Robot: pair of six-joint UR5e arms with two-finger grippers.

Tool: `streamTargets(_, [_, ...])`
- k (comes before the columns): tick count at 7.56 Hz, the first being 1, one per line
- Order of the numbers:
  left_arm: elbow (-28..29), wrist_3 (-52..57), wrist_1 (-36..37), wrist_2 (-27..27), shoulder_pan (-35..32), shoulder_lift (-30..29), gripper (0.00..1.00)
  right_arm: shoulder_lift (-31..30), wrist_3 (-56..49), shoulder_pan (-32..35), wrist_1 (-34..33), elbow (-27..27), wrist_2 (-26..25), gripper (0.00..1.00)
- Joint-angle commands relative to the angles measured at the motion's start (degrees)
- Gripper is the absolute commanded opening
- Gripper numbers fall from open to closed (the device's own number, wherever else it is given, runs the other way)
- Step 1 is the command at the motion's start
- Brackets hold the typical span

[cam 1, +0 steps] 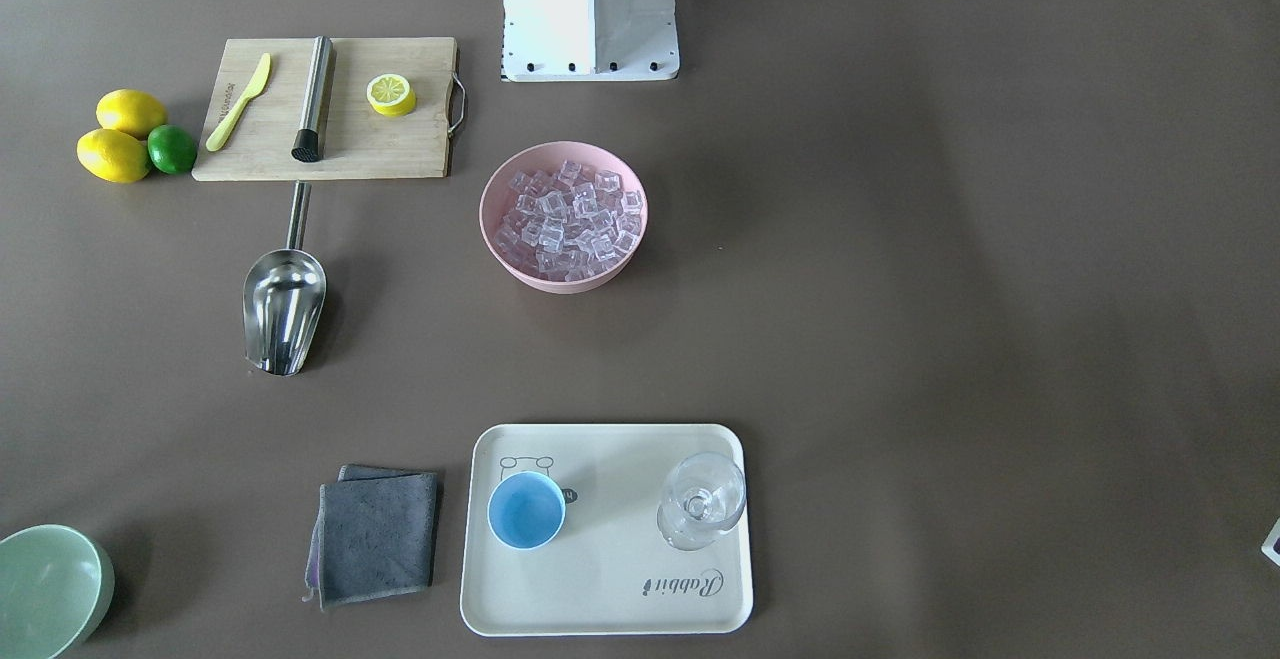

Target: Put ice in cup with scoop

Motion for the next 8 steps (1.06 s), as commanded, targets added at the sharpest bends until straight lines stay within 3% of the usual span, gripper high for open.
streamTargets(1, [-0.17,-0.05,0.01,1.61,1.08,-0.80,0.99,3.25,15.70,-10.20,-0.05,4.48,-0.33,0.99])
streamTargets(3, [-2.00,0.13,-0.25,1.87,3.09,-0.90,0.99,7.72,25.91,-17.75,-0.14,4.40,-0.68,0.99])
streamTargets(5, [-3.85,0.48,-2.79,1.70,5.90,-0.72,0.99,11.59,35.49,-24.88,-0.14,4.40,-4.98,0.99])
streamTargets(8, [-3.95,0.57,-16.89,1.26,12.12,-0.02,0.99,12.49,39.31,-32.45,0.21,3.00,-9.12,0.99])
